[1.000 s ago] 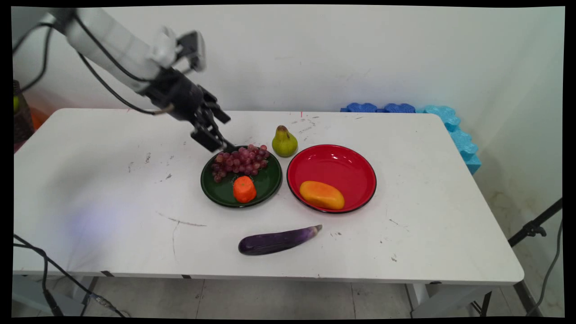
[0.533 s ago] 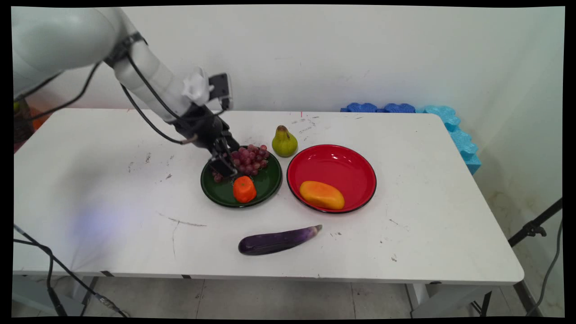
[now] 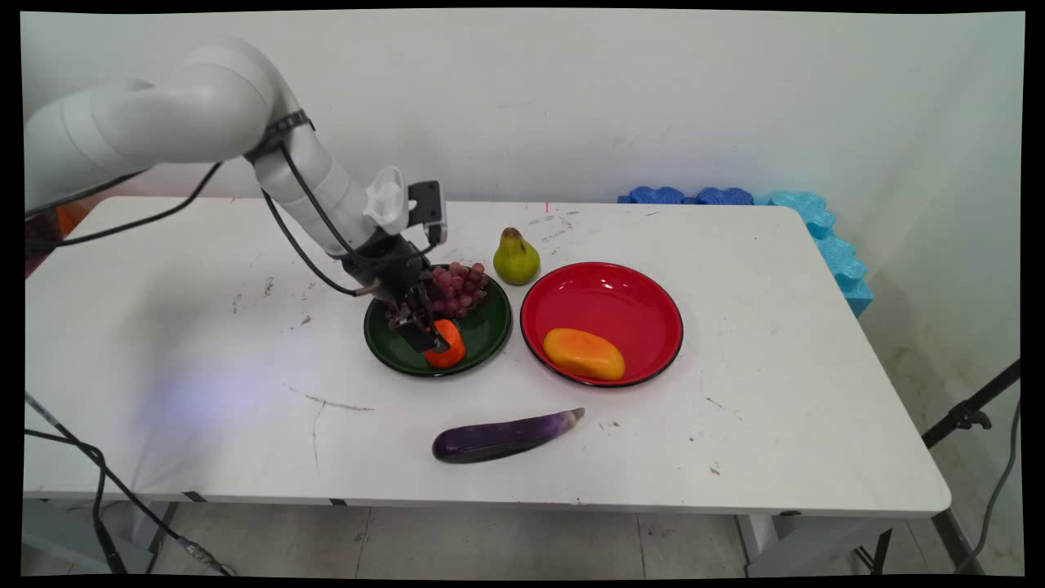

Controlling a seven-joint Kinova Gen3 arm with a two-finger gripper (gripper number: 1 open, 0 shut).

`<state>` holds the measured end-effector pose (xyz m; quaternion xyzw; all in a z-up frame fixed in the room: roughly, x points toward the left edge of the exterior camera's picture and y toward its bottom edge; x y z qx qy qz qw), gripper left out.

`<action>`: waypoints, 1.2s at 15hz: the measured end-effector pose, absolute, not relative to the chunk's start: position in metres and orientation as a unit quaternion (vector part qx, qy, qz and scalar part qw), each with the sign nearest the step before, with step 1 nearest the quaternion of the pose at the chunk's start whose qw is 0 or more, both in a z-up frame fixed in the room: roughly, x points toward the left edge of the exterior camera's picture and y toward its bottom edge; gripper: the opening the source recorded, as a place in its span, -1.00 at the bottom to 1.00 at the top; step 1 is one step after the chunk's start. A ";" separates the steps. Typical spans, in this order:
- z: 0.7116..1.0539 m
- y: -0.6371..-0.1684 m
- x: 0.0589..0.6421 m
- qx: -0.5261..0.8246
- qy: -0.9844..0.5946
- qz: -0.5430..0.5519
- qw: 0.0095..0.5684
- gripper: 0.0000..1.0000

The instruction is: Pick up the mandarin from the green plate, then place the picked object on the table

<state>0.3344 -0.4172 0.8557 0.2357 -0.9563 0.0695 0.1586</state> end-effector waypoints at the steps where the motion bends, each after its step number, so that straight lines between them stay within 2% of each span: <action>1: 0.851 -0.419 0.333 0.231 -0.958 0.068 0.157 1.00; 7: 0.833 -0.426 0.329 0.208 -0.965 0.067 0.146 1.00; 8: 0.831 -0.427 0.328 0.203 -0.966 0.066 0.145 -1.00; 13: 0.836 -0.428 0.321 0.180 -0.970 0.069 0.149 -1.00; 16: 0.856 -0.423 0.318 0.176 -0.969 0.077 0.158 -1.00; 18: 0.884 -0.415 0.316 0.171 -0.966 0.088 0.172 -1.00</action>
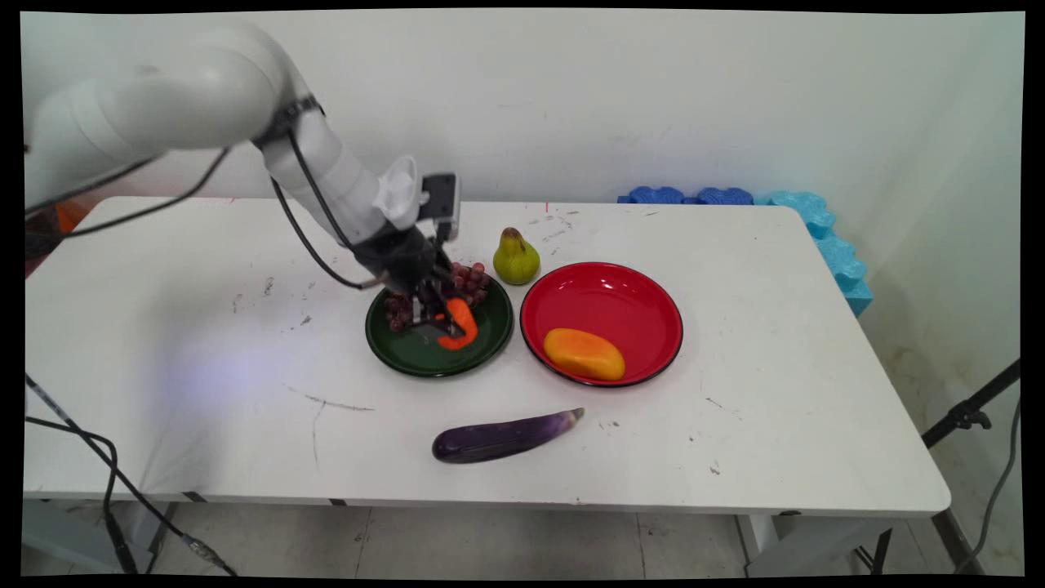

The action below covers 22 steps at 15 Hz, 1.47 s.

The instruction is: Place the picked object on the table

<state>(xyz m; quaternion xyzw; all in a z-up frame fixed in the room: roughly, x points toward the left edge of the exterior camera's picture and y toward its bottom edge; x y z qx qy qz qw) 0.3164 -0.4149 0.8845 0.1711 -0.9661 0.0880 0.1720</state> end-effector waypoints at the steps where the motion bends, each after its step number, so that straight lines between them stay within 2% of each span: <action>1: 0.898 -0.410 0.316 0.168 -0.965 0.093 0.181 -1.00; 4: 0.939 -0.390 0.314 0.165 -0.958 0.101 0.213 -1.00; 10: 0.970 -0.349 0.310 0.165 -0.948 0.097 0.253 -1.00; 17: 0.954 -0.332 0.299 0.166 -0.945 0.103 0.261 -1.00; 22: 0.923 -0.341 0.287 0.177 -0.943 0.110 0.259 -1.00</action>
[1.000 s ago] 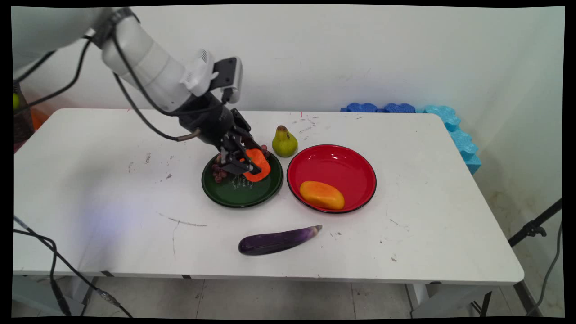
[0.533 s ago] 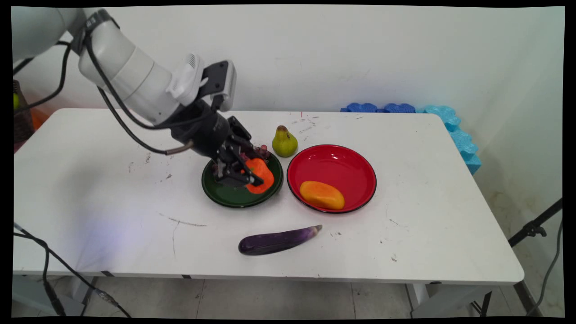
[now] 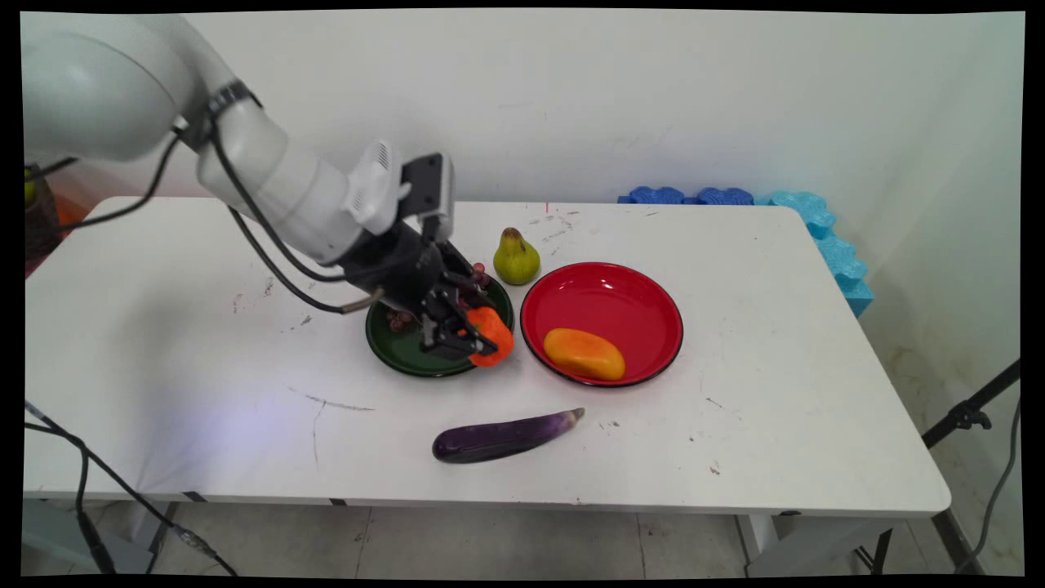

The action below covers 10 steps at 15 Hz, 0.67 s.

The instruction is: Place the picked object on the table

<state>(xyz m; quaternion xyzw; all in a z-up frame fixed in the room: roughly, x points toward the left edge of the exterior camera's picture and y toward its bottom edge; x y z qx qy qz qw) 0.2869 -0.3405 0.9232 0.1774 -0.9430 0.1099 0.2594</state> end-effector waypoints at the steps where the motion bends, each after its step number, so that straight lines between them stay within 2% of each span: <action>1: 0.915 -0.343 0.284 0.182 -0.943 0.110 0.258 -1.00; 10: 0.858 -0.355 0.271 0.199 -0.945 0.096 0.243 -1.00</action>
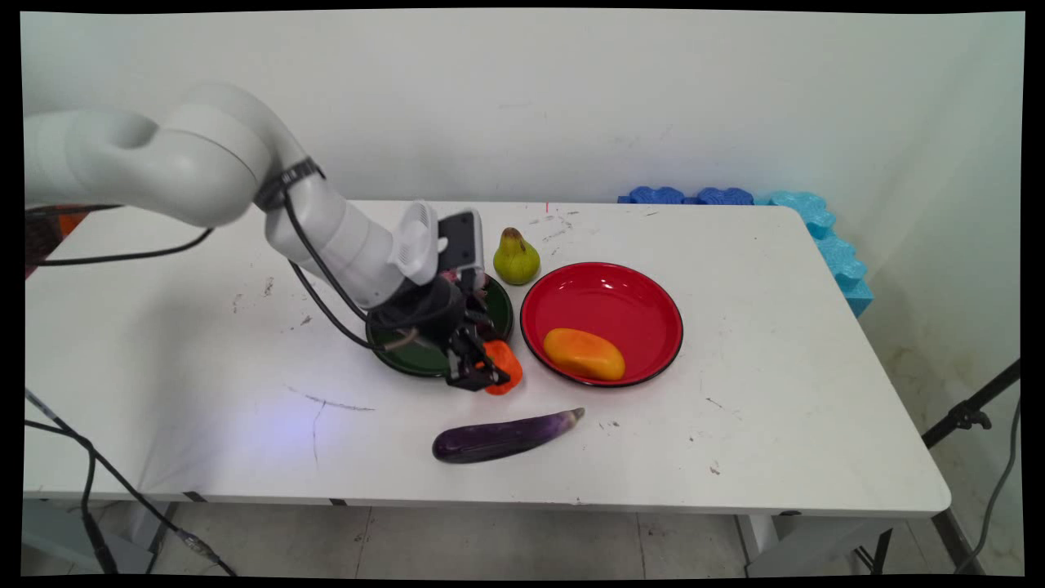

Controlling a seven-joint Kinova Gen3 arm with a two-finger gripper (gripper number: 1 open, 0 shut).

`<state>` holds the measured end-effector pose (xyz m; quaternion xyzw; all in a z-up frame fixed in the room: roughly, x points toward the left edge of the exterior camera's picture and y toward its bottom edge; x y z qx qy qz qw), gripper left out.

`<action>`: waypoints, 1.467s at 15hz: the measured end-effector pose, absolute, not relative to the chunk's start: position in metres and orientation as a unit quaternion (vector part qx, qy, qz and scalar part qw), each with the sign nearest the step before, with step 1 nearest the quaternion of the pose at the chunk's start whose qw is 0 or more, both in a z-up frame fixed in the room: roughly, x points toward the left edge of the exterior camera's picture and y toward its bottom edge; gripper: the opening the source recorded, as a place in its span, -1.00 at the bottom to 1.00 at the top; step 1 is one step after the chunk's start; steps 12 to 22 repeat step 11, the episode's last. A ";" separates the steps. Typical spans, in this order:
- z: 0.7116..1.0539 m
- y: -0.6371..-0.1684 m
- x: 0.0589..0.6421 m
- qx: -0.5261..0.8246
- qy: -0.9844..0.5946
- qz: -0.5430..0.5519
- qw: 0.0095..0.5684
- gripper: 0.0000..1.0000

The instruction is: Place the picked object on the table

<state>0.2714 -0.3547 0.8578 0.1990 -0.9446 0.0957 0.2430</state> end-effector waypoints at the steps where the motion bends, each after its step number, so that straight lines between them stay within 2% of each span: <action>1: 0.854 -0.355 0.271 0.200 -0.945 0.095 0.242 -1.00; 7: 0.830 -0.362 0.263 0.202 -0.945 0.090 0.239 -1.00; 8: 0.828 -0.362 0.262 0.201 -0.946 0.090 0.240 1.00; 22: 0.824 -0.362 0.261 0.197 -0.946 0.088 0.241 1.00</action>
